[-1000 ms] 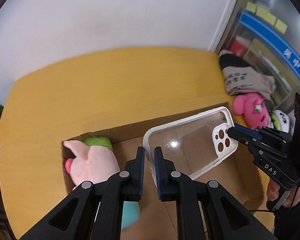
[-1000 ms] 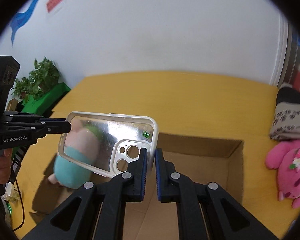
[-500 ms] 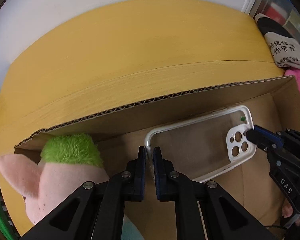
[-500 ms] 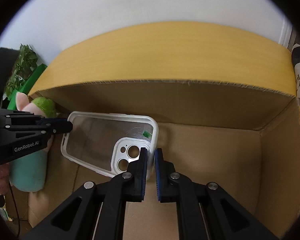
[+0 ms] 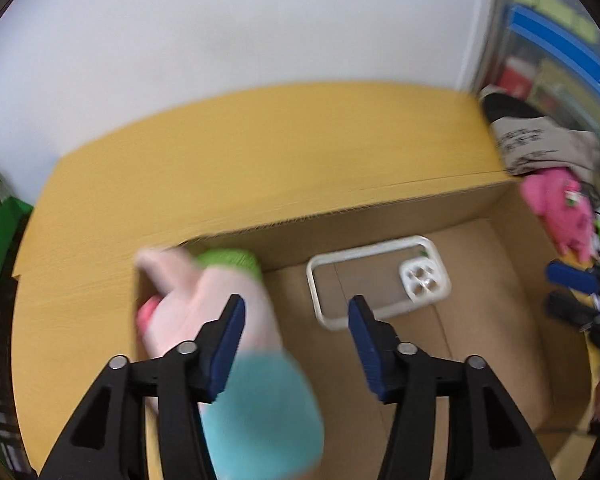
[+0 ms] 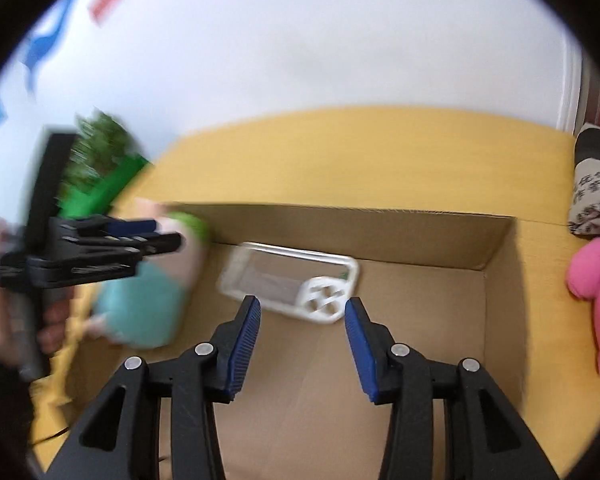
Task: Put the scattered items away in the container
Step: 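Open the right gripper to release the phone case into the box, then withdraw the right gripper from the box toward the earbuds case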
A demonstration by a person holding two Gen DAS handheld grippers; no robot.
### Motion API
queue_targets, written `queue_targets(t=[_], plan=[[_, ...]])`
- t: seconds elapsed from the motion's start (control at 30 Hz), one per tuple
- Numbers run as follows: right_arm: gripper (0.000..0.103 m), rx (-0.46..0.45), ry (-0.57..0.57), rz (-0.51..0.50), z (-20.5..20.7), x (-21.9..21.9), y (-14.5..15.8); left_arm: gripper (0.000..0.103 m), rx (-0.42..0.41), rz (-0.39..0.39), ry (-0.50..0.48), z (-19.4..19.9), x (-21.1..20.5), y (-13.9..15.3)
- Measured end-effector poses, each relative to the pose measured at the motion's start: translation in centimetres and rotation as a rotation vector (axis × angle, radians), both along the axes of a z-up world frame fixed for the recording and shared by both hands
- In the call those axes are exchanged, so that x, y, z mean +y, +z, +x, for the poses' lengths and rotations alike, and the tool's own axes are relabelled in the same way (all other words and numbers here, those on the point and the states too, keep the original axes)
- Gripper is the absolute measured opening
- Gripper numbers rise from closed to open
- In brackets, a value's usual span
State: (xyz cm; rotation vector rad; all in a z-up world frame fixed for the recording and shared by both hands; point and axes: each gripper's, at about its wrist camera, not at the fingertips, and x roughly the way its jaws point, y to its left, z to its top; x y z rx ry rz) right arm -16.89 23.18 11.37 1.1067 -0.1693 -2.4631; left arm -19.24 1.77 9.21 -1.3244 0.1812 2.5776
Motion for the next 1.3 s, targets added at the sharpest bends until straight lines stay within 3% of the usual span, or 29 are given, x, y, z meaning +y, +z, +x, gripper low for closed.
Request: queue_targets(t=[0.1,0.3,0.4,0.57,0.67,0.73,0.87,1.0,1.1,1.23,1.3], plan=[[0.050,0.080,0.003,-0.058,6.7,2.9,3.6,0.074,0.079,0.001,-0.008,6.5,-2.3,1.9],[0.071,0.154,-0.090,0.037,14.1,5.5,7.5,0.083,0.135,-0.024,0.027,15.5,-5.7,0.8],[0.073,0.109,-0.077,0.050,15.7,6.3,5.9,0.083,0.097,0.008,0.004,17.2,-5.9,-1.7],[0.073,-0.073,-0.053,0.105,16.4,5.6,-1.7,0.083,0.011,0.033,0.010,18.7,-5.9,-5.7],[0.073,-0.108,-0.055,0.124,16.5,4.9,-5.4,0.082,-0.048,0.103,0.049,18.4,-7.3,-7.6],[0.073,-0.066,-0.064,0.143,16.7,4.4,-5.6,0.079,-0.063,0.161,0.056,18.6,-8.3,-7.8],[0.073,-0.098,-0.095,0.086,16.1,4.1,-6.0,0.077,-0.074,0.156,0.054,19.5,-8.6,-7.9],[0.076,-0.062,-0.088,0.213,16.4,2.0,-6.5,0.077,-0.079,0.150,0.065,20.5,-8.8,-7.9],[0.076,-0.057,-0.079,0.199,16.7,1.9,-6.3,0.076,-0.076,0.140,0.077,21.2,-9.1,-7.7],[0.076,0.028,-0.059,0.212,18.9,0.6,-3.3,0.076,-0.016,0.086,0.088,22.8,-8.5,-6.1],[0.076,0.087,-0.049,0.204,20.3,-0.4,-1.4,0.082,0.027,0.106,0.075,23.5,-8.0,-4.8]])
